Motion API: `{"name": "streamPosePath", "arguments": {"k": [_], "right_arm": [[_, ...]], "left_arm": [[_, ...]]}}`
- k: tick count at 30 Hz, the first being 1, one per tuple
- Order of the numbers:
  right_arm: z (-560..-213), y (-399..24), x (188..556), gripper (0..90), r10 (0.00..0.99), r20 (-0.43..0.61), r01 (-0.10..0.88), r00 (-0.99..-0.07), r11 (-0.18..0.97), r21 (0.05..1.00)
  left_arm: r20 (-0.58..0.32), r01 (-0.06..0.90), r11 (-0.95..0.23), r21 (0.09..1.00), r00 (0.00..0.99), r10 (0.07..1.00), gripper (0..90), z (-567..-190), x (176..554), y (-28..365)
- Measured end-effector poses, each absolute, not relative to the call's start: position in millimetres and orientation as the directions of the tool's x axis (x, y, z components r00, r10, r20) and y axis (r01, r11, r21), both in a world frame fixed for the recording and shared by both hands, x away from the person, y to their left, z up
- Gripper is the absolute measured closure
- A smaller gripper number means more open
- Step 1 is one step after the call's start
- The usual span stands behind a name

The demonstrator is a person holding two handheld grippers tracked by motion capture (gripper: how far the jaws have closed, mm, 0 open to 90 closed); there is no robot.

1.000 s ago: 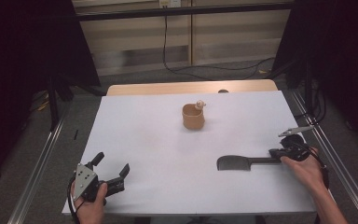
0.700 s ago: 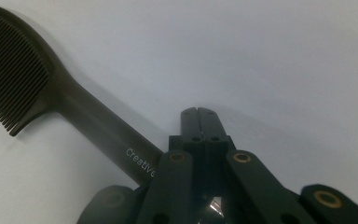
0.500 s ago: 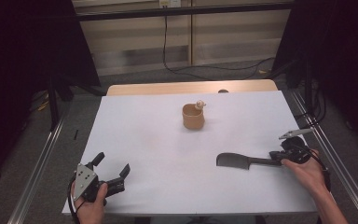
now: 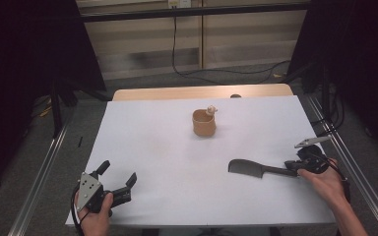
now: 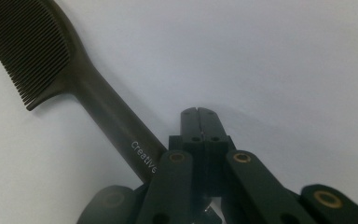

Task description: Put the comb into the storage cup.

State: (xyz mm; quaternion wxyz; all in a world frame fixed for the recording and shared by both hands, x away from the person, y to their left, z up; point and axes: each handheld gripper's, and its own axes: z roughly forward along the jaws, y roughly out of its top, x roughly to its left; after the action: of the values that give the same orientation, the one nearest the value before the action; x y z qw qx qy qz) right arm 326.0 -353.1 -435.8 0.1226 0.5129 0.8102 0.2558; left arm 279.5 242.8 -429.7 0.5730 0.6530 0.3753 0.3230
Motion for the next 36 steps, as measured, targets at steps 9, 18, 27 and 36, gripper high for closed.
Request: {"name": "streamPosePath", "arguments": {"k": [9, 18, 27, 36], "right_arm": [[-436, -354, 325, 90.0, 0.89, 0.073, 0.769, -0.451, 0.345, 0.539], [-437, -357, 323, 90.0, 0.894, 0.103, 0.774, -0.436, 0.314, 0.55], [-431, -365, 321, 89.4, 0.886, 0.133, 0.696, -0.444, 0.248, 0.674], [-418, -371, 309, 65.2, 0.898, 0.135, 0.624, -0.418, 0.176, 0.762]], "left_arm": [[-0.002, 0.121, -0.069, 0.99, 0.51, 0.86, 2.4, -430, 280, 243], [-0.006, 0.122, -0.066, 0.99, 0.512, 0.859, 2.4, -430, 280, 243], [-0.008, 0.121, -0.063, 0.991, 0.513, 0.858, 2.4, -430, 280, 243], [-0.006, 0.12, -0.065, 0.991, 0.511, 0.86, 2.4, -429, 280, 244]]}}
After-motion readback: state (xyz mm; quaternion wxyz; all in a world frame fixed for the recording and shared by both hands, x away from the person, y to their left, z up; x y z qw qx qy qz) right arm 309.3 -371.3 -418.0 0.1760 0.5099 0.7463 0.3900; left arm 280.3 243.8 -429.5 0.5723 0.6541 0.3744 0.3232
